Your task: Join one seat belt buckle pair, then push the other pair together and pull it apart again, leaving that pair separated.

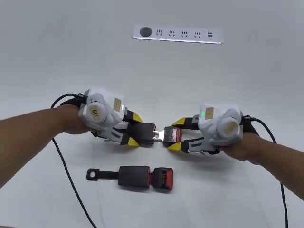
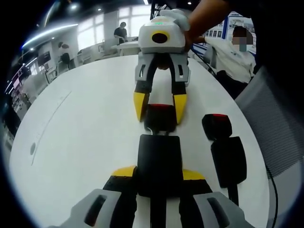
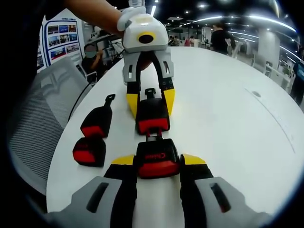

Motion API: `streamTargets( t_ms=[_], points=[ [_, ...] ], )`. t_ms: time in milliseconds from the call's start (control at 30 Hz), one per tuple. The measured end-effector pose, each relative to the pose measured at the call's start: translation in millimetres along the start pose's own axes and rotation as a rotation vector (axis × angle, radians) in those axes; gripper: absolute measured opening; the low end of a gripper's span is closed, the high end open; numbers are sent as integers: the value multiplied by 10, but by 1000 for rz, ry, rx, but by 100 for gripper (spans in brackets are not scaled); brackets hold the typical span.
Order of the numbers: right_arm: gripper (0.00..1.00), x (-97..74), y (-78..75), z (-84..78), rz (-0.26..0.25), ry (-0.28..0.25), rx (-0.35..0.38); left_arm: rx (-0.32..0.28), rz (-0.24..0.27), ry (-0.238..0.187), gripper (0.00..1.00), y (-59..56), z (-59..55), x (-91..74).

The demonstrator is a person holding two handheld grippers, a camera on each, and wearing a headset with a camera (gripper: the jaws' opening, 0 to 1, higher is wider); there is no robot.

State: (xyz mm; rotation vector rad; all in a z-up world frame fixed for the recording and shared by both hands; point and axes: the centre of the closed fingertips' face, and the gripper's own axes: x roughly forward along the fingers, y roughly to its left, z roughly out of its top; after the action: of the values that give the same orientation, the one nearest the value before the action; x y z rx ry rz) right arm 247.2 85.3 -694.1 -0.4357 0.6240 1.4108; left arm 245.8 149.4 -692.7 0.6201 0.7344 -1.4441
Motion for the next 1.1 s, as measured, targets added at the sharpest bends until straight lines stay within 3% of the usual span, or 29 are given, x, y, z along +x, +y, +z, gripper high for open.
streamTargets(
  t_ms=[533, 1100],
  points=[
    [33, 74, 15, 121, 6, -18, 8, -10, 3, 9, 34, 2, 6, 5],
    [33, 118, 9, 119, -8, 20, -2, -25, 12, 6, 34, 5, -8, -1]
  ],
)
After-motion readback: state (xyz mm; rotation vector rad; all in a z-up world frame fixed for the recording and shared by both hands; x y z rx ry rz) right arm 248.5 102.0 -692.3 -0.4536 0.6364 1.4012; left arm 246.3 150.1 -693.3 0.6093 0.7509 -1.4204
